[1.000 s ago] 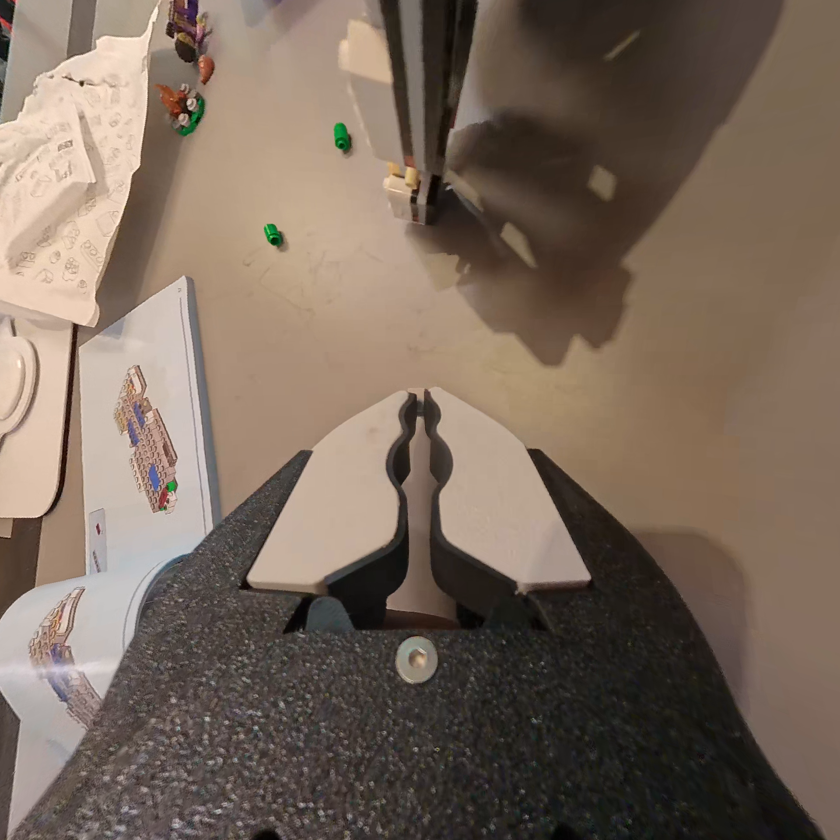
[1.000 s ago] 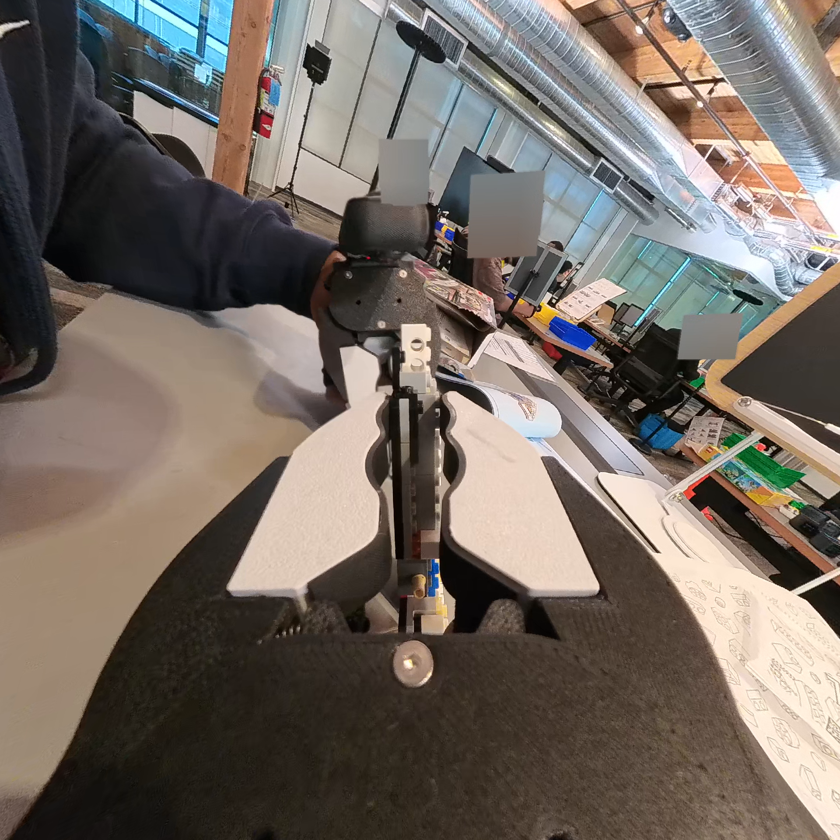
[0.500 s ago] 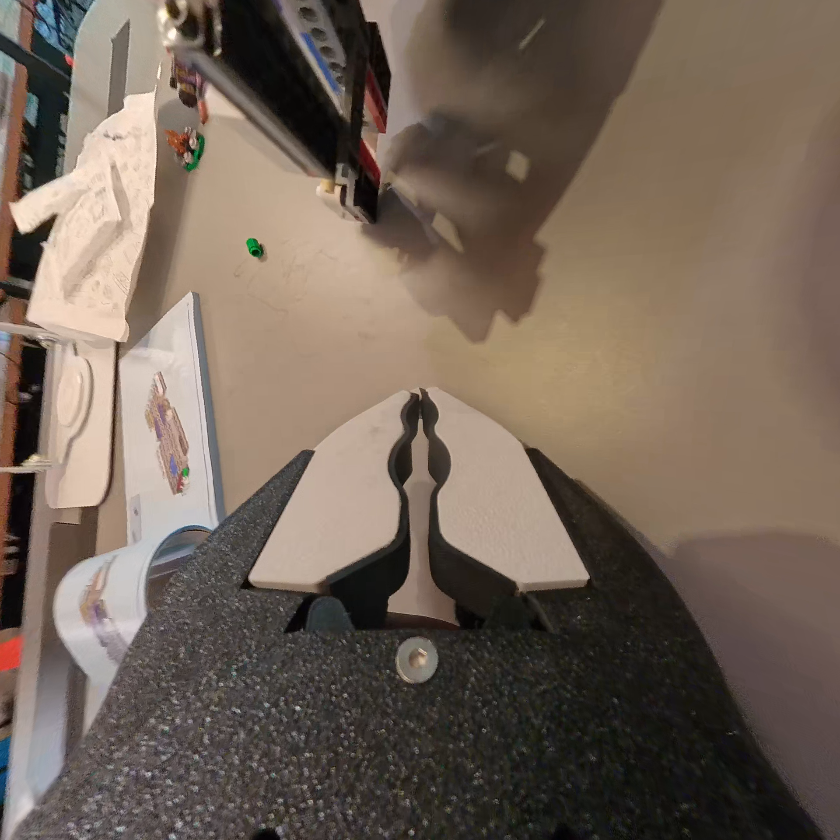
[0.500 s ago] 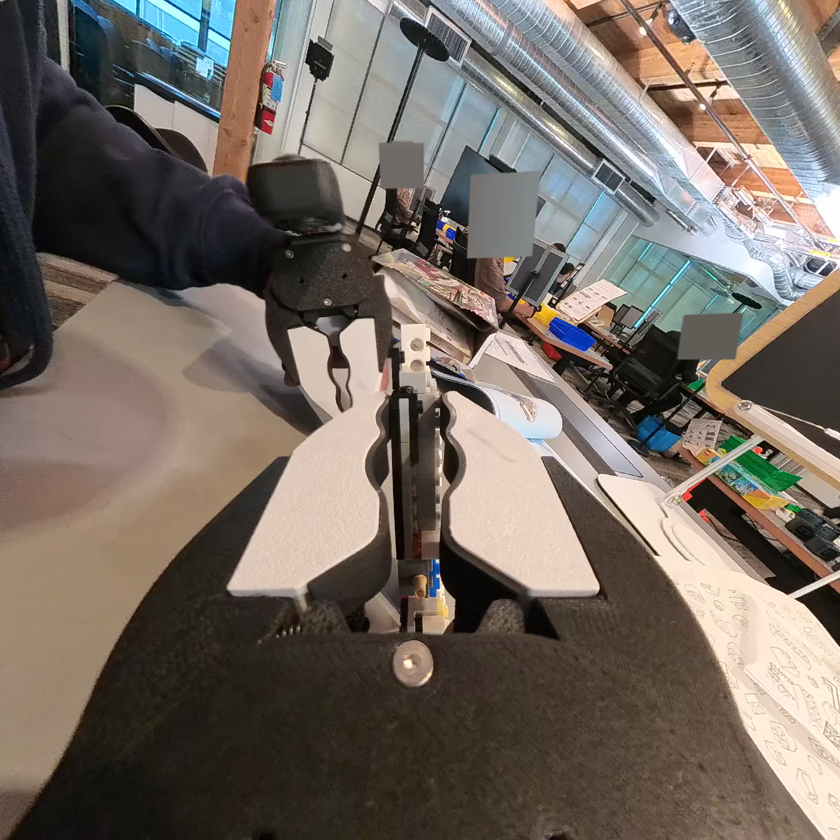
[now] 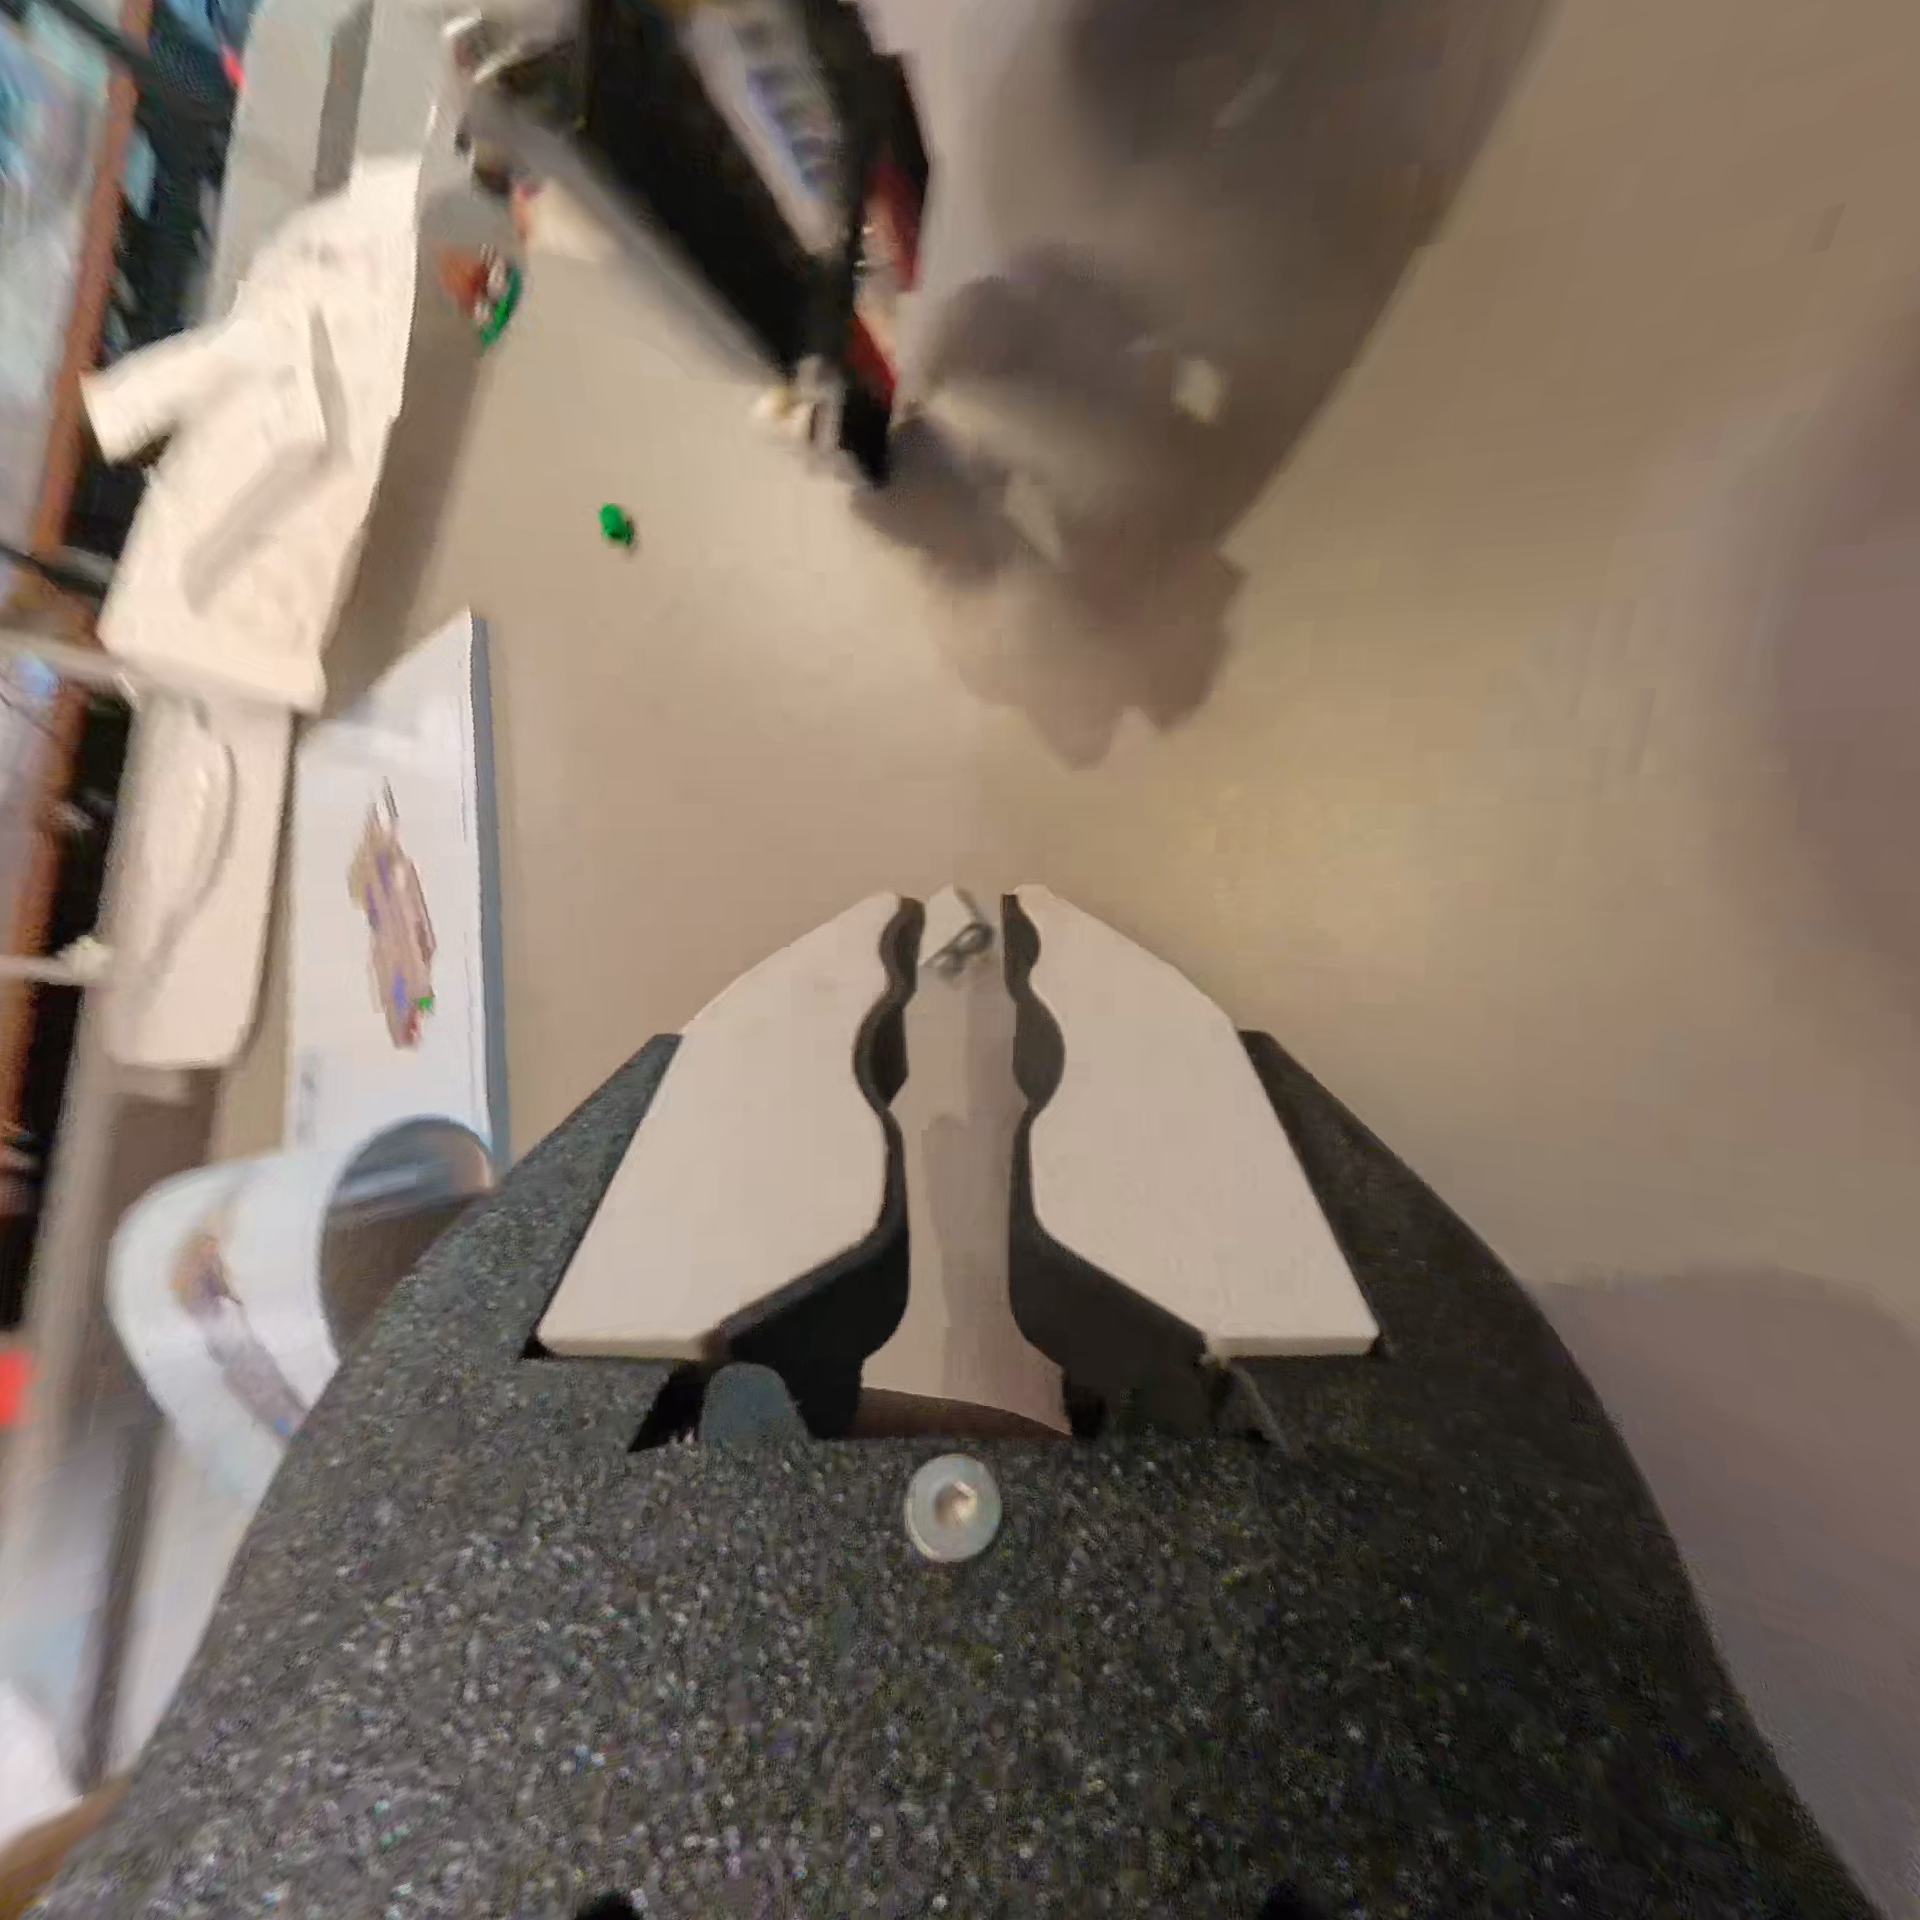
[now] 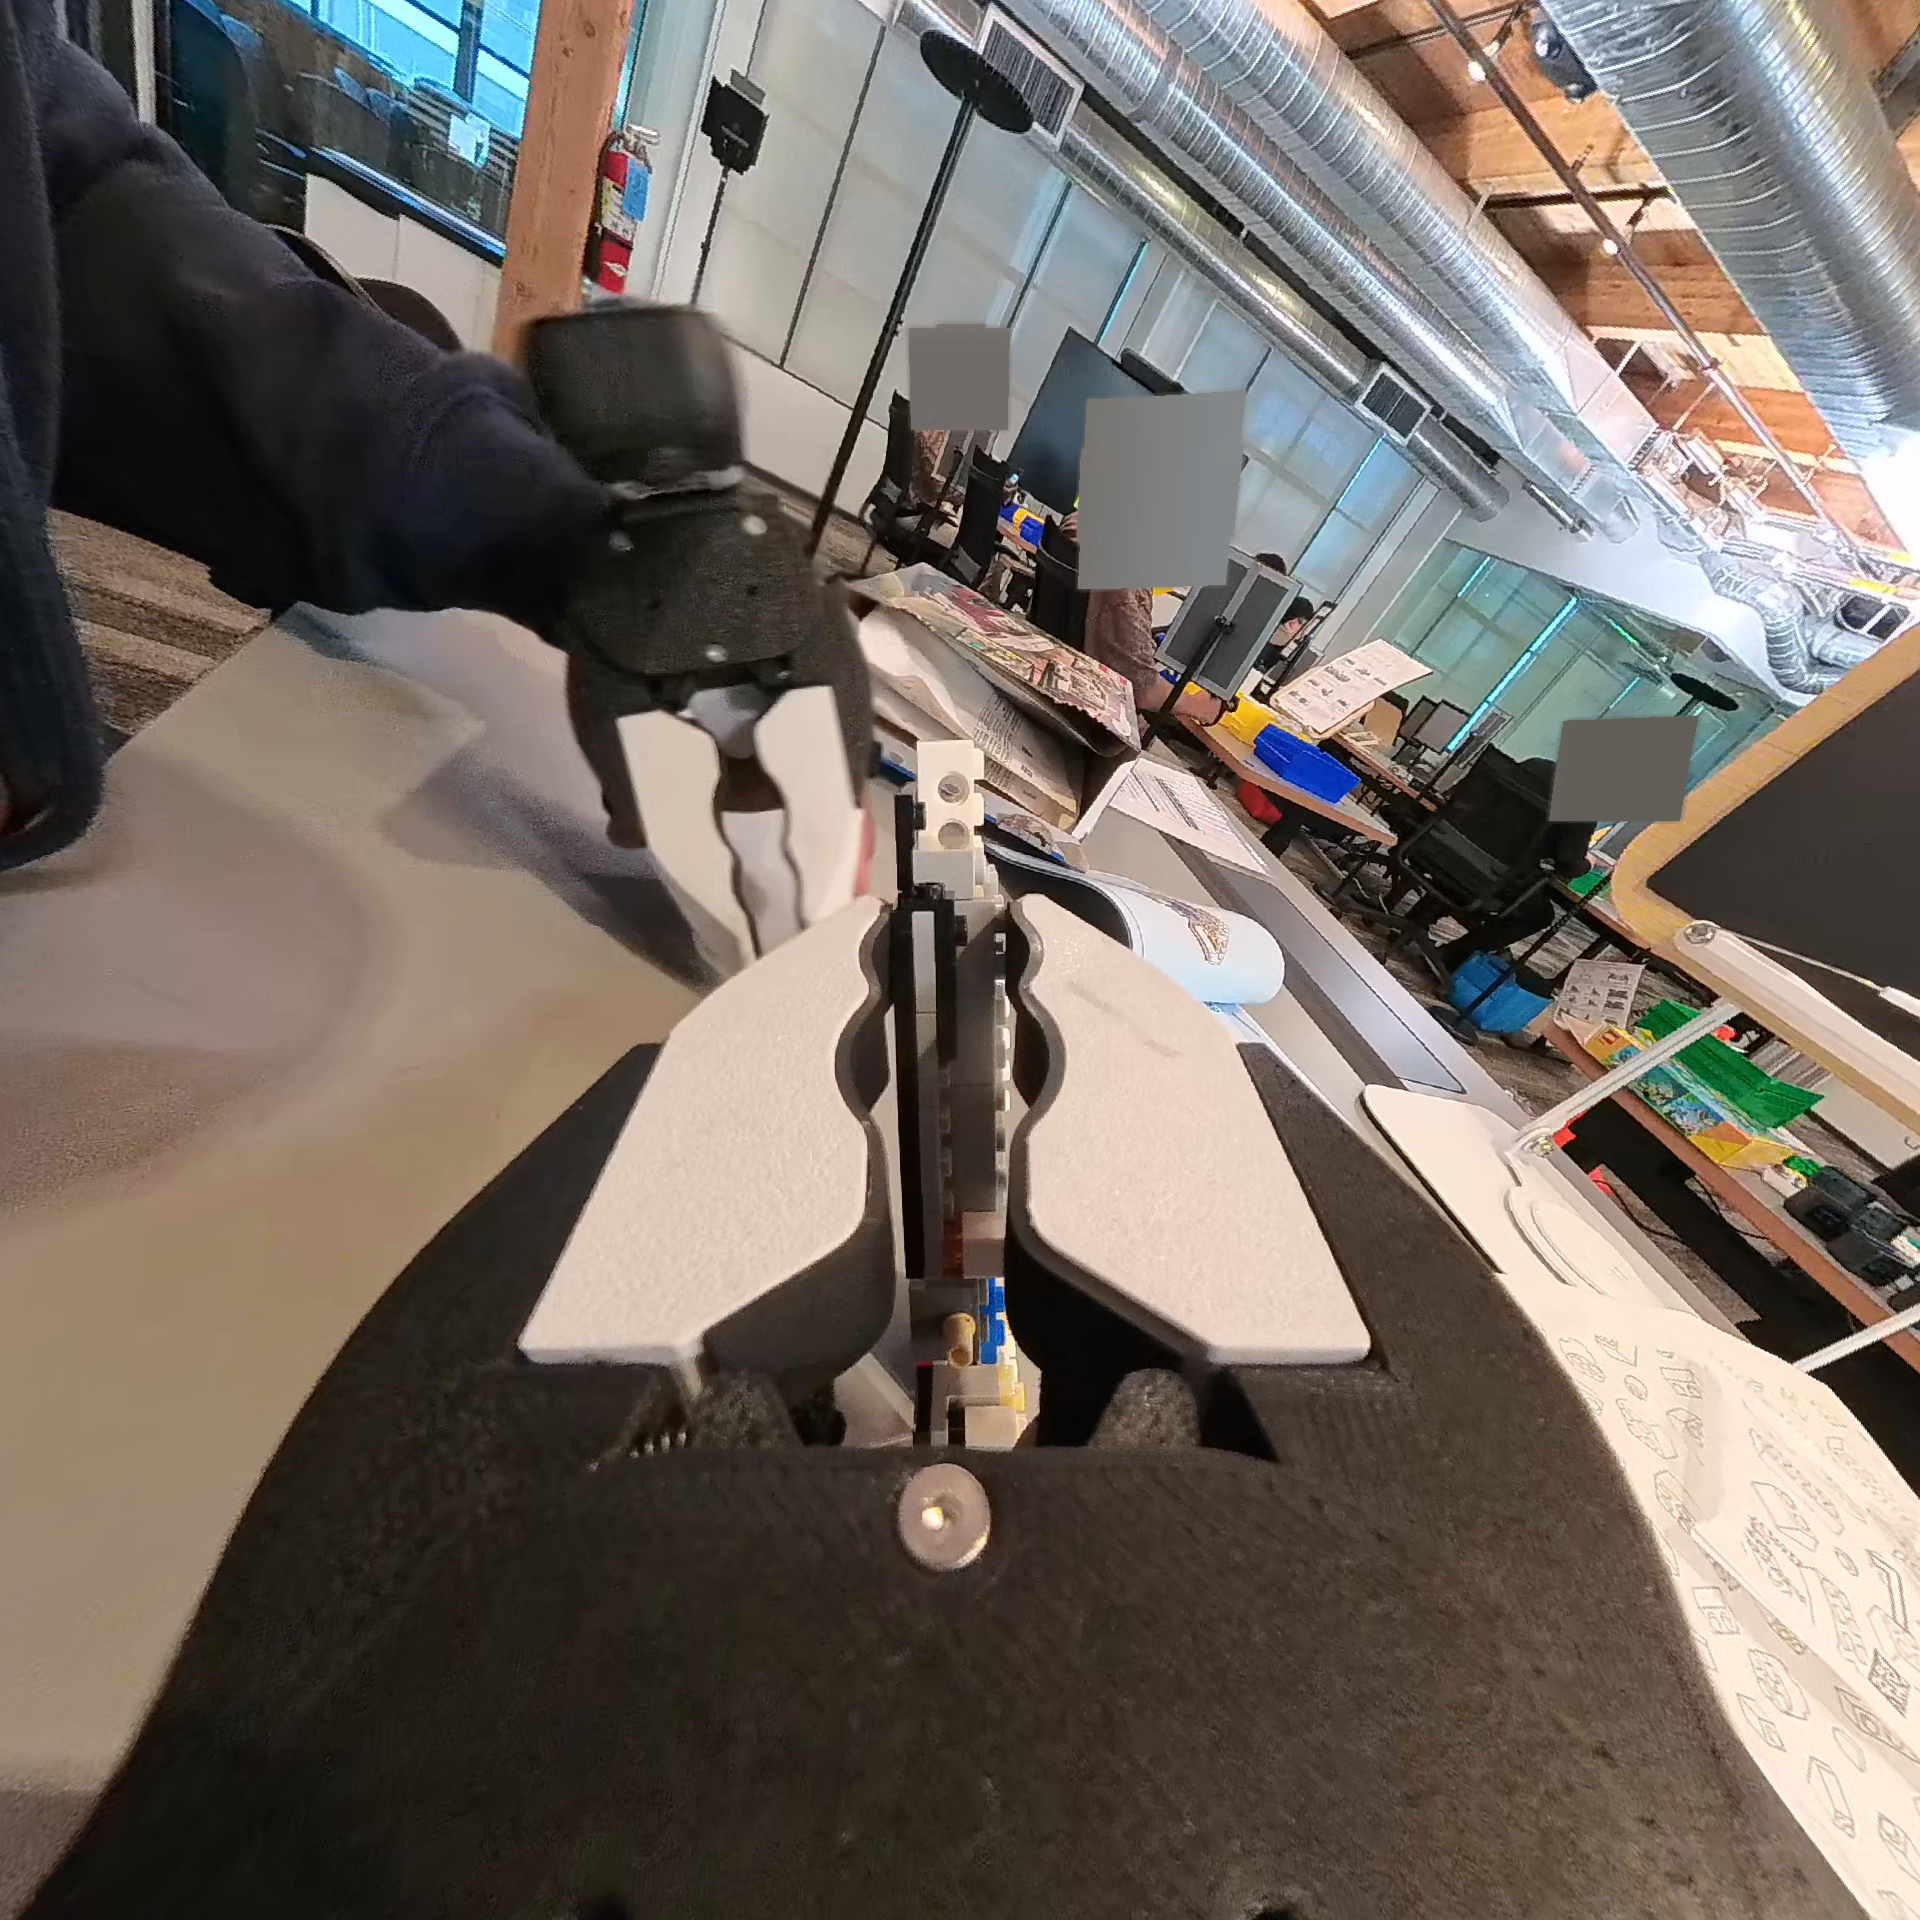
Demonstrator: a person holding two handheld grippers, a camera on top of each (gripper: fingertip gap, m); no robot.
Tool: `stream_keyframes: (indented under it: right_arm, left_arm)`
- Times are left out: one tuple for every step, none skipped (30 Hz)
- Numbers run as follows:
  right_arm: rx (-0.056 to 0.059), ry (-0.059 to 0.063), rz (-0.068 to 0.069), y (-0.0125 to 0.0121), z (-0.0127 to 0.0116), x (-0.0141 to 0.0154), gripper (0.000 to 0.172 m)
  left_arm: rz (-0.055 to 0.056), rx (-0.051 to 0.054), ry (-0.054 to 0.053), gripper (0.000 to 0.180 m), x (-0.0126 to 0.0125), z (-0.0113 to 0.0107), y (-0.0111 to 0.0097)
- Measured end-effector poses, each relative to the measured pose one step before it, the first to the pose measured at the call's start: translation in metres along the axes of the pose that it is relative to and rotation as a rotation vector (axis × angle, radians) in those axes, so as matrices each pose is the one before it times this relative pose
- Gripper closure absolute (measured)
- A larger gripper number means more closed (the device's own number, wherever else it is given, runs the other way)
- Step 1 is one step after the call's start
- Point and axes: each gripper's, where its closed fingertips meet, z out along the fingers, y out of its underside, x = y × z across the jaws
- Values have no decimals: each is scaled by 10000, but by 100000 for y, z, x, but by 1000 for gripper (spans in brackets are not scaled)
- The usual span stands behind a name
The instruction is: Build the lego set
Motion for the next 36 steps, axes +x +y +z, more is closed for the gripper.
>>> stream_keyframes:
  right_arm:
    - [-7, -1, -11, -4, 0, 4, 152]
    - [-4, 2, -10, 4, 10, 6, 152]
    - [-1, -2, -3, -3, 4, -9, 152]
    - [3, -7, 0, 7, 11, -9, 152]
    - [-3, -9, -9, -2, 17, -17, 152]
    - [-9, -1, -22, -4, 13, -17, 152]
    - [-14, -3, -27, 15, 5, -13, 152]
    - [-11, 0, -26, 3, 6, -5, 152]
    - [-10, -3, -18, -4, 2, -1, 152]
    - [-3, 2, -7, 6, 7, 12, 152]
    - [5, 3, 8, 5, -11, 21, 152]
    - [6, 8, 13, 2, -6, 40, 152]
    - [2, 7, 7, -2, 1, 28, 152]
    - [1, 6, 0, 11, -14, 31, 152]
    - [0, -3, 4, -3, 4, 10, 152]
    - [1, -5, 4, -6, -4, 3, 152]
    - [1, -8, -1, 6, 14, -18, 152]
    - [2, -12, -2, -10, 11, -29, 153]
    - [1, -13, -5, 2, 19, -29, 153]
    - [-2, -6, -12, -9, 13, -22, 153]
    - [-7, -1, -16, -3, 9, -13, 152]
    - [-6, 0, -7, -5, 0, 2, 152]
    - [-1, 1, 2, 6, -6, 8, 152]
    - [3, 1, 7, -5, -8, 16, 152]
    - [2, 2, 3, -2, 1, 0, 152]
    - [-2, 3, -6, 0, -10, 4, 152]
    - [-3, 5, -9, 0, 3, 6, 152]
    - [-2, 4, -1, -9, -10, 6, 152]
    - [2, 2, 4, 5, -8, 16, 152]
    - [7, -4, 11, -9, -5, 7, 152]
    - [7, -10, 18, -3, 9, -13, 152]
    - [6, -8, 9, -12, 9, -25, 152]
    - [2, -8, -2, -2, 11, -28, 153]
    - [-3, -8, -10, -12, 17, -34, 153]
    - [-6, -7, -16, -10, 6, -33, 153]
    - [-6, -3, -20, -1, 6, -30, 152]
  left_arm:
    - [-787, -68, 157, 159, -471, -3, 293]
    - [-597, -71, 271, 152, -241, 49, 313]
    - [-410, -73, 388, 149, 16, 96, 336]
    - [-340, -154, 393, 147, 50, 152, 395]
    - [-312, -218, 261, 147, -139, 223, 447]
    - [-282, -103, -8, 146, -529, 195, 209]
    - [-291, 128, 128, 145, -289, 135, -145]
    - [-334, 183, 425, 145, 153, 85, -272]
    - [-318, 79, 525, 144, 330, 96, -179]
    - [-190, -62, 418, 142, 276, 128, -19]
    - [-3, -204, 246, 141, 149, 152, 160]
    - [127, -282, 97, 142, 54, 162, 242]
    - [141, -284, 4, 144, -14, 160, 179]
    - [88, -141, 30, 148, 29, 82, -28]
    - [97, 0, 9, 159, -8, -15, -219]
    - [288, 37, -8, 163, -19, -59, -202]
    - [512, -38, -56, 163, -52, -69, -32]
    - [679, -113, -109, 163, -104, -87, 111]
    - [682, -172, -86, 163, -79, -91, 210]
    - [572, -99, -25, 163, -57, -119, 126]
    - [416, 99, -25, 163, -95, -153, -76]
    - [272, 286, 87, 163, 15, -196, -243]
    - [136, 396, 182, 163, 160, -225, -346]
    - [-32, 348, 112, 163, 26, -231, -257]
    - [-225, 134, -59, 162, -283, -187, 44]
    - [-386, -66, -287, 156, -623, -176, 245]
    - [-465, -130, -329, 145, -611, -161, 278]
    - [-429, -79, -178, 138, -256, -167, 162]
    - [-350, -32, -142, 134, -63, -143, 134]
    - [-331, -147, -296, 134, -231, -84, 270]
    - [-370, -212, -255, 134, -134, -19, 310]
    - [-493, -144, -36, 135, 190, 50, 188]
    - [-570, -124, -67, 138, 107, 116, 132]
    - [-462, -63, -59, 138, 82, 101, 77]
    - [-411, -43, -141, 140, -94, 75, 88]
    - [-421, -95, -278, 144, -442, 59, 154]
